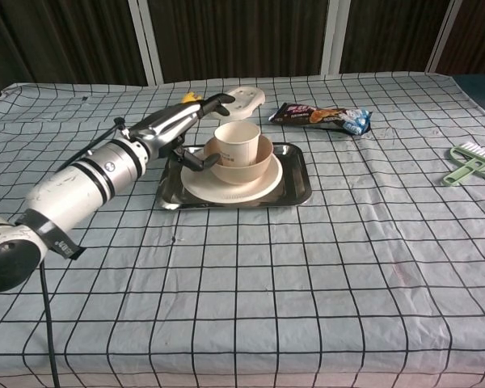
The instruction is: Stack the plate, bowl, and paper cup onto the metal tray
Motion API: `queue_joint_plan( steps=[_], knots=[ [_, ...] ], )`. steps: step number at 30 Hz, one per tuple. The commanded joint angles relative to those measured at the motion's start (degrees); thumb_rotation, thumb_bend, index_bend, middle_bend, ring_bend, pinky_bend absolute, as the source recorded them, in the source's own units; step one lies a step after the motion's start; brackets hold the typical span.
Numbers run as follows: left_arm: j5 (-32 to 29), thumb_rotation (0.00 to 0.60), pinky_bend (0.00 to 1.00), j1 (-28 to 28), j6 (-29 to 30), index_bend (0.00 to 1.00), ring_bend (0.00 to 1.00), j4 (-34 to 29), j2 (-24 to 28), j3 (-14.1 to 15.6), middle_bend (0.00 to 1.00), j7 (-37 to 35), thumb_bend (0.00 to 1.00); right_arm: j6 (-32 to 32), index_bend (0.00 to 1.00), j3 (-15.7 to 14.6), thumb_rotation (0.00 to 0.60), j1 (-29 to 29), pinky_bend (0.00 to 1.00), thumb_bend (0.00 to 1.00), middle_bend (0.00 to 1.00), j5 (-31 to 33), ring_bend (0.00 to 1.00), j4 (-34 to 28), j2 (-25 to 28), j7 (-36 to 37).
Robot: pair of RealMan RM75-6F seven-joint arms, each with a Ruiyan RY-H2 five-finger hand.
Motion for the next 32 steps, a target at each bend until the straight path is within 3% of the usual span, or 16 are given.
queue_joint_plan(
  steps=[1, 4, 7, 12, 17, 20, 24, 32],
  knots=[
    [0.1, 0.6, 0.02, 0.1, 0.4, 0.0, 0.0, -0.1, 0.1, 0.0, 0.08, 0.2, 0.39, 0.0, 0.07, 0.0, 0.6, 0.0, 0.0, 0.18, 0.0, 0.0, 0.0, 0.0, 0.0, 0.0],
    [2.1, 0.6, 0.02, 2.1, 4.8, 0.0, 0.0, -3.0, 2.7, 1.9, 0.06, 3.4, 0.39, 0.2, 0.07, 0.0, 0.6, -0.1, 0.0, 0.18, 0.0, -0.3, 0.0, -0.1, 0.0, -0.1],
    [4.0, 0.6, 0.03, 6.4, 10.5, 0.0, 0.0, -8.8, 8.8, 4.4, 0.04, 10.8, 0.38, 0.7, 0.06, -0.3, 0.6, -0.4, 0.0, 0.18, 0.0, -0.8, 0.0, -0.5, 0.3, -0.1],
    [1.0, 0.6, 0.03, 17.6, 17.8, 0.0, 0.0, -25.3, 23.7, 6.7, 0.01, 28.1, 0.38, 1.0, 0.0, -0.8, 0.6, -1.1, 0.0, 0.18, 0.0, -0.7, 0.0, -2.4, 1.2, -2.5],
    [-4.2, 0.6, 0.02, 29.8, 24.8, 0.0, 0.0, -38.5, 35.3, 9.5, 0.01, 31.1, 0.39, 1.3, 0.0, -0.5, 0.6, -1.7, 0.0, 0.18, 0.0, 0.5, 0.0, -6.4, 1.9, -6.1],
    [-8.1, 0.6, 0.02, 34.9, 25.7, 0.0, 0.0, -41.6, 37.9, 10.6, 0.01, 30.5, 0.39, 1.5, 0.0, -0.7, 0.6, -2.3, 0.0, 0.18, 0.0, 1.3, 0.0, -8.3, 1.5, -9.4],
    [-11.9, 0.6, 0.0, 37.3, 22.2, 0.0, 0.0, -45.7, 40.2, 11.4, 0.02, 31.1, 0.39, 0.6, 0.0, -1.7, 0.6, -2.6, 0.0, 0.18, 0.0, 1.7, 0.0, -10.3, 1.1, -13.1],
    [-5.9, 0.6, 0.0, 38.3, 25.1, 0.0, 0.0, -46.6, 40.9, 11.1, 0.02, 29.7, 0.39, -0.3, 0.0, -1.5, 0.6, -2.6, 0.0, 0.18, 0.0, 2.5, 0.0, -11.3, 1.6, -14.2]
  ],
)
